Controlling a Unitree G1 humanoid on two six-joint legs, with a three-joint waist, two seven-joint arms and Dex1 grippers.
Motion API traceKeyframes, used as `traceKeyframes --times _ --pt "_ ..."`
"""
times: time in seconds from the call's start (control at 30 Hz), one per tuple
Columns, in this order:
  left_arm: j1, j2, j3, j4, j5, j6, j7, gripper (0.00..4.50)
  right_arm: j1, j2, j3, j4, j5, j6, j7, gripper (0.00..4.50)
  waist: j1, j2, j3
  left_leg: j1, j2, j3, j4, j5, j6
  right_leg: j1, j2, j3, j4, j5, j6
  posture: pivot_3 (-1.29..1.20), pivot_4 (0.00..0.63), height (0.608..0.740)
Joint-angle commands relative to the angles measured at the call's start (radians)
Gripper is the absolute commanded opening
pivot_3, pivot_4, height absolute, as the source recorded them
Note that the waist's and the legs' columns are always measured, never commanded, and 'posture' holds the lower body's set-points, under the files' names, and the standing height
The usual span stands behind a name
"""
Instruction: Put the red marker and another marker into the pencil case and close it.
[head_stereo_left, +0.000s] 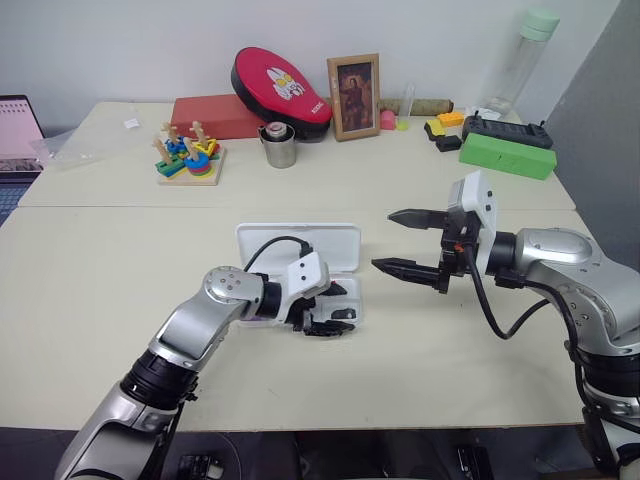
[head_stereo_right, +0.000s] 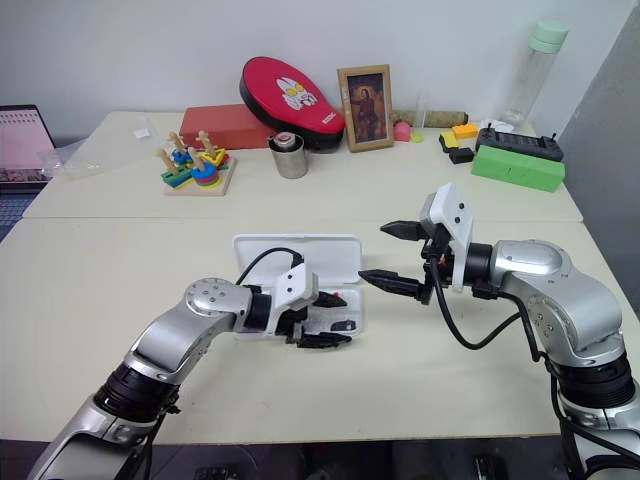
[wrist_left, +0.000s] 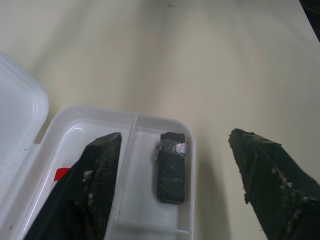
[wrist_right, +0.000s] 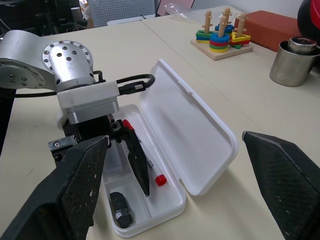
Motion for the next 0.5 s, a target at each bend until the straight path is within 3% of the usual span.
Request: traceKeyframes --times 0.03,0.3,0.43,0.5 --pt "-0.005 -0.016 0.124 -0.094 -0.094 0.063 0.046 4.45 -0.037 0.016 -0.031 0.012 0.006 -0.031 -0.015 4.50 -0.001 0.000 0.000 0.000 0.000 0.000 0.000 0.000 0.000 0.000 0.000 0.000 0.000 0.000 0.000 0.00 0.150 0.740" --pt "0.105 -0.064 0.535 -0.322 -0.339 0.230 0.310 4.45 -0.310 0.159 0.022 0.311 -0.075 -0.061 -0.096 4.50 -0.017 0.000 0.000 0.001 0.001 0.000 0.000 0.000 0.000 0.001 0.000 0.000 0.001 0.000 0.000 0.00 0.150 0.740" --pt "0.202 -0.050 0.724 -0.448 -0.456 0.291 0.414 4.50 -0.442 0.266 0.087 0.542 -0.173 -0.098 -0.141 3.86 -0.019 0.000 0.000 0.001 0.001 0.000 0.000 0.000 0.000 0.001 0.000 0.000 0.001 0.000 0.000 0.00 0.150 0.740" --pt "0.264 -0.027 0.801 -0.487 -0.476 0.301 0.445 4.50 -0.488 0.308 0.148 0.660 -0.247 -0.133 -0.145 3.19 -0.025 0.000 0.000 0.001 0.001 0.000 0.000 0.000 0.000 0.000 0.000 0.000 0.001 0.000 0.000 0.00 0.150 0.740"
